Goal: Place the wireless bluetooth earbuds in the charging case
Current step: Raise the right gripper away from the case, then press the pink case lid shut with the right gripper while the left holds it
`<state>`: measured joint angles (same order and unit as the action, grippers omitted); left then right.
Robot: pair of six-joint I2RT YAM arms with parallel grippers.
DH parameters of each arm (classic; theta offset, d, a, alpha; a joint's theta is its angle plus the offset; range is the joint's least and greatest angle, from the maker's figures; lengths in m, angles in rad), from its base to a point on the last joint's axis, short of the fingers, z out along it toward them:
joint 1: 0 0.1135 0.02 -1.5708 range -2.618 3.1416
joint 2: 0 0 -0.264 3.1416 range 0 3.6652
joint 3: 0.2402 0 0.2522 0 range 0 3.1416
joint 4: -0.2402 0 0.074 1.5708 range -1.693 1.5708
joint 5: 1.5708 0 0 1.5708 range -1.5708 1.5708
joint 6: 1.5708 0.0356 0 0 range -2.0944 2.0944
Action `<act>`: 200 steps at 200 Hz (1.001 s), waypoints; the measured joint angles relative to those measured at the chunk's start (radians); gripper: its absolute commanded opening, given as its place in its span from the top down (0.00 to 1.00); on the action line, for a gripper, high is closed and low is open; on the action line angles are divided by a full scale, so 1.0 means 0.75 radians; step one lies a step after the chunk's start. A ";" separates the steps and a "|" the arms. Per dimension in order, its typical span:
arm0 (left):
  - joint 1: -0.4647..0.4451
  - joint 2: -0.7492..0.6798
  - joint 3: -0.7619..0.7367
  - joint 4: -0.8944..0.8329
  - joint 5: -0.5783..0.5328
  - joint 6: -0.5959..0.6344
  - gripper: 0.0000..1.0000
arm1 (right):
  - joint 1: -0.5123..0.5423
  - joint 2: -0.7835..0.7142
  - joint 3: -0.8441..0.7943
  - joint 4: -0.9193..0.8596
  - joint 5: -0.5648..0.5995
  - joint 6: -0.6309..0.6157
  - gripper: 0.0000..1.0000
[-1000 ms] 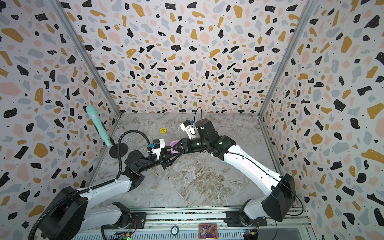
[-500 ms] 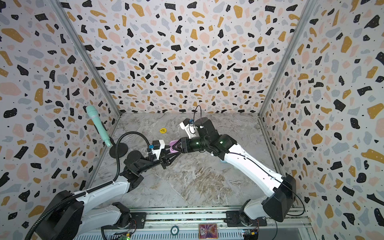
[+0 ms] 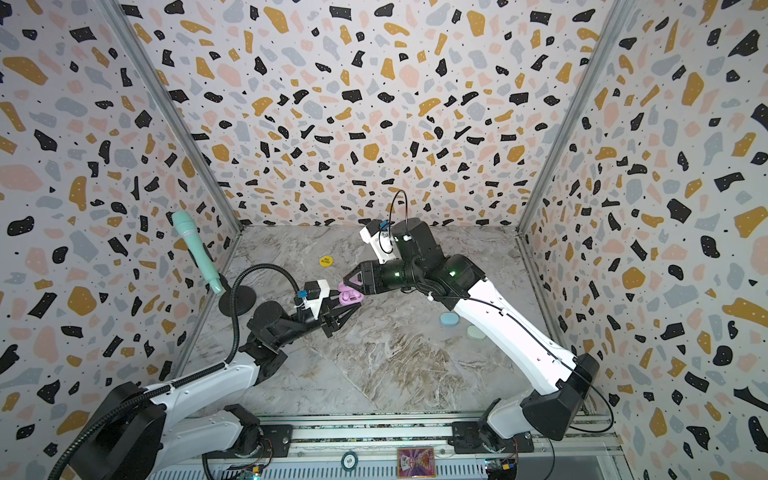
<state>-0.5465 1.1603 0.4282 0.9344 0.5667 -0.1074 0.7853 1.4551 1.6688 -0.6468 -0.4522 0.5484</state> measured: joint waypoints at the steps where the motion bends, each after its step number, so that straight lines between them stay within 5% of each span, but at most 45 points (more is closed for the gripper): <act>1: 0.000 0.000 0.000 0.000 0.000 0.000 1.00 | -0.001 0.004 0.010 -0.004 0.003 -0.003 0.44; 51: 0.000 -0.001 0.000 -0.004 0.000 0.000 1.00 | -0.015 0.323 0.402 -0.221 0.138 -0.125 0.44; 90: 0.000 -0.004 0.000 -0.021 0.000 0.000 1.00 | -0.017 0.463 0.457 -0.321 0.174 -0.170 0.49; 200: 0.000 -0.007 0.000 -0.025 -0.001 -0.001 1.00 | 0.049 0.162 0.073 -0.314 0.202 -0.108 0.49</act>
<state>-0.5465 1.1553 0.4282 0.9157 0.5663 -0.1078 0.8223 1.5764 1.7233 -0.8825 -0.3004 0.4671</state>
